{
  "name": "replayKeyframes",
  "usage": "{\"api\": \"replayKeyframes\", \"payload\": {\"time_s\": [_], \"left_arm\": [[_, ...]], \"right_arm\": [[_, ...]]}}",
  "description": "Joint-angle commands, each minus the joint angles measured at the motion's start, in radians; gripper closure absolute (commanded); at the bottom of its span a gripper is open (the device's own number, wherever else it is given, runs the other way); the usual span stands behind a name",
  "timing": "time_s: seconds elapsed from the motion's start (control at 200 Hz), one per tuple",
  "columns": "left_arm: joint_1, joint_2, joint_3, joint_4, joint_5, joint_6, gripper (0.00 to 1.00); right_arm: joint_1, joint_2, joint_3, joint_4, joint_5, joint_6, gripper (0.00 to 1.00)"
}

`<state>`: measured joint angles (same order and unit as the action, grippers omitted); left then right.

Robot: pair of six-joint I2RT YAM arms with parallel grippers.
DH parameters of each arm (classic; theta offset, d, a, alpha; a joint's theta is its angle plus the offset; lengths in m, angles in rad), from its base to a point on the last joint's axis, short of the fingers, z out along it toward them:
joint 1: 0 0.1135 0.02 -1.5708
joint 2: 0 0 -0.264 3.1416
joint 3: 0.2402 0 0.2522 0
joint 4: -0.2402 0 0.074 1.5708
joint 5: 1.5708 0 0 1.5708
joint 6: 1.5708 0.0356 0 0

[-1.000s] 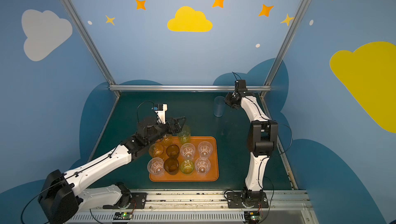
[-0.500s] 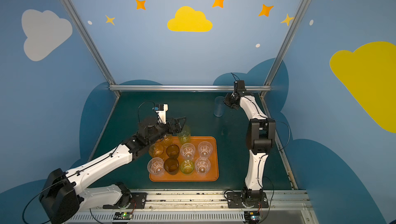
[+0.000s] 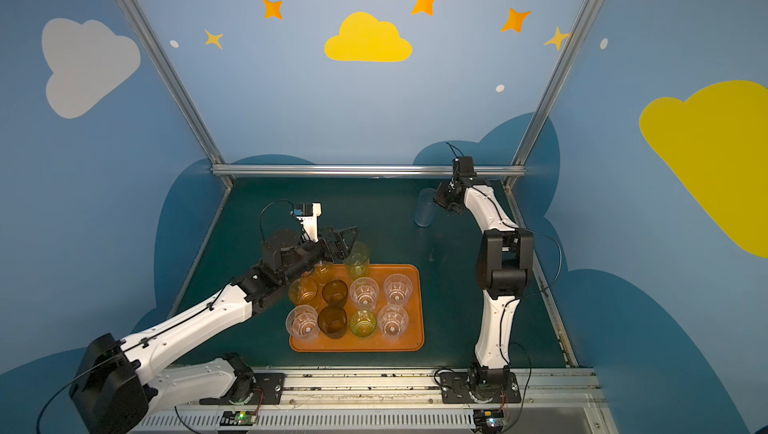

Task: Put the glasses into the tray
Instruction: 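Close right gripper on the frosted glass, then lift the frosted glass with right gripper and carry it over the tray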

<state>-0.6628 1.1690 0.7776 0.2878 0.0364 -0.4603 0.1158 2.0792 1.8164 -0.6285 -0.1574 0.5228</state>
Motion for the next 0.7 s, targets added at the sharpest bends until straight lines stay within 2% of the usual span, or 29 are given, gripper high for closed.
{"api": "replayKeyframes", "payload": {"time_s": [0.0,0.105,0.35,0.521,0.696], "left_arm": [[0.005,0.001,0.001,0.019,-0.001,0.003,0.00],[0.005,0.003,0.001,0.022,0.000,-0.001,0.00],[0.005,0.004,0.002,0.016,0.002,-0.006,0.00],[0.005,0.005,0.003,0.014,0.003,-0.009,0.00],[0.005,0.021,0.019,-0.013,0.000,-0.020,0.00]], "right_arm": [[0.004,-0.055,-0.020,-0.022,0.013,-0.010,0.86],[0.004,-0.078,-0.035,-0.021,0.018,-0.010,0.91],[0.004,-0.122,-0.072,-0.012,0.019,-0.009,0.92],[0.005,-0.156,-0.104,-0.002,0.016,-0.008,1.00],[0.005,-0.194,-0.138,0.003,0.022,-0.004,1.00]]}}
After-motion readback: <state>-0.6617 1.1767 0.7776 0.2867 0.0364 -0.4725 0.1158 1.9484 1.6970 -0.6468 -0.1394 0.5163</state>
